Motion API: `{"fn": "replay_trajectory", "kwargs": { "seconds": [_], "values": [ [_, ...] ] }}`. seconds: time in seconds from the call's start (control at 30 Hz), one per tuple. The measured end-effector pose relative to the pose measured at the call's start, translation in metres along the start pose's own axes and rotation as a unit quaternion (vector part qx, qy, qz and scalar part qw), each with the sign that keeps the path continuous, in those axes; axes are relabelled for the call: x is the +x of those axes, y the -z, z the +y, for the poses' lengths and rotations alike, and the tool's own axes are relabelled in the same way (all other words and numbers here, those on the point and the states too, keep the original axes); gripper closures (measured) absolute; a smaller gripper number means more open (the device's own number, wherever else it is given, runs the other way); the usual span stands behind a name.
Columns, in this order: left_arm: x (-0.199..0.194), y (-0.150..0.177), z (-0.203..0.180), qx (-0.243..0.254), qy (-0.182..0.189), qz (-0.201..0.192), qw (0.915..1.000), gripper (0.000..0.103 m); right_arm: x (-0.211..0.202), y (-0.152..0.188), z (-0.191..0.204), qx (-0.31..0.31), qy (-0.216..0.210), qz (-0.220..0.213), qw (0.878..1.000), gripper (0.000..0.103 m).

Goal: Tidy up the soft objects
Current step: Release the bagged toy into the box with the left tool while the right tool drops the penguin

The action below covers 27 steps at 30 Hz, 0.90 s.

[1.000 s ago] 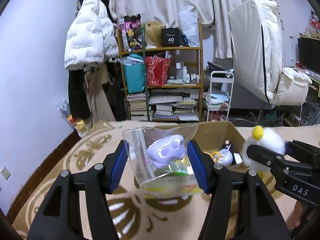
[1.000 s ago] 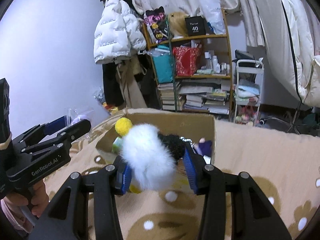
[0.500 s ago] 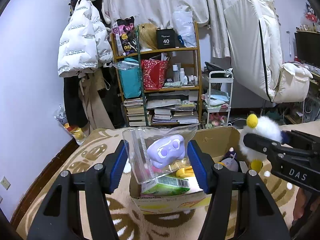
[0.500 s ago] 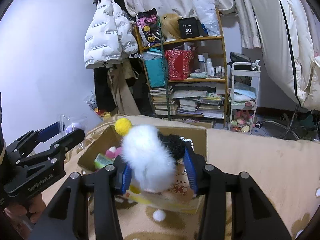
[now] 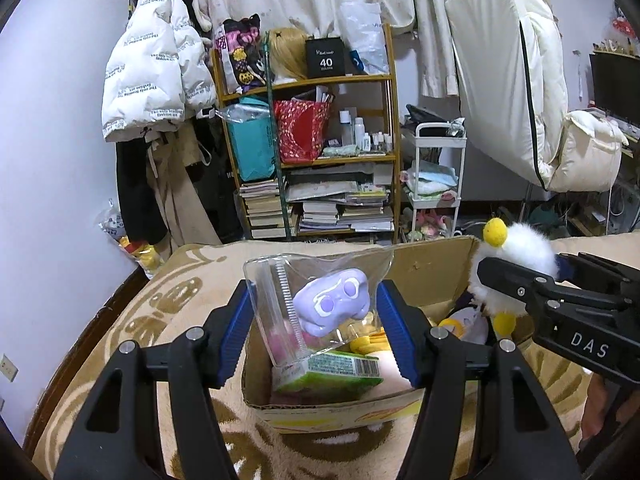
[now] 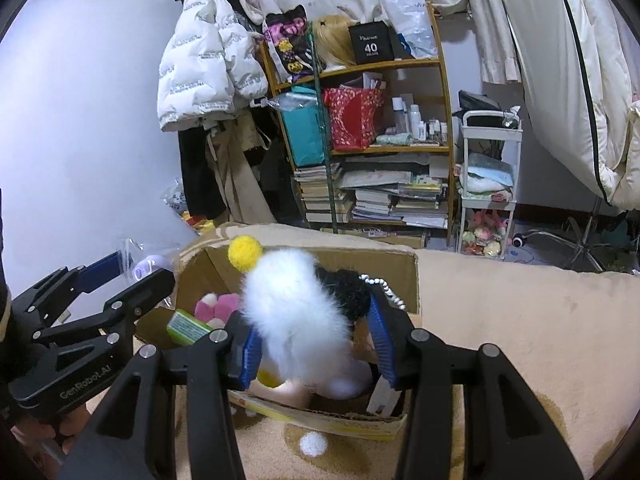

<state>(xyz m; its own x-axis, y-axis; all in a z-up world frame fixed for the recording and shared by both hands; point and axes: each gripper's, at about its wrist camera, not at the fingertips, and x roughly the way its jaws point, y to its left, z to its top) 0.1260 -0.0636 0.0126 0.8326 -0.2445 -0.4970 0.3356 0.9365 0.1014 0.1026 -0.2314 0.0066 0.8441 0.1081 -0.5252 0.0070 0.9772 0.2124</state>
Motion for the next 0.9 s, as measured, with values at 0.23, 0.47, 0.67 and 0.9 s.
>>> {"fn": "replay_trajectory", "kwargs": {
  "seconds": [0.23, 0.47, 0.67, 0.9],
  "values": [
    [0.011, 0.005, 0.001, -0.002, -0.001, 0.021, 0.9998, 0.037, 0.015, 0.007, -0.008, 0.014, 0.004, 0.034, 0.999, 0.050],
    [0.007, 0.004, 0.001, 0.001, -0.008, 0.024, 0.9997, 0.022, 0.012, 0.009, -0.009, 0.016, 0.002, 0.035, 0.999, 0.041],
    [-0.001, 0.004, 0.006, -0.003, -0.017, 0.027, 0.9995, 0.007, 0.001, 0.008, -0.013, 0.027, 0.008, 0.022, 0.999, 0.027],
    [-0.024, 0.008, 0.013, -0.010, -0.041, 0.030, 0.9987, 0.004, -0.024, 0.004, -0.013, 0.027, 0.011, -0.002, 1.000, 0.012]
  ]
}}
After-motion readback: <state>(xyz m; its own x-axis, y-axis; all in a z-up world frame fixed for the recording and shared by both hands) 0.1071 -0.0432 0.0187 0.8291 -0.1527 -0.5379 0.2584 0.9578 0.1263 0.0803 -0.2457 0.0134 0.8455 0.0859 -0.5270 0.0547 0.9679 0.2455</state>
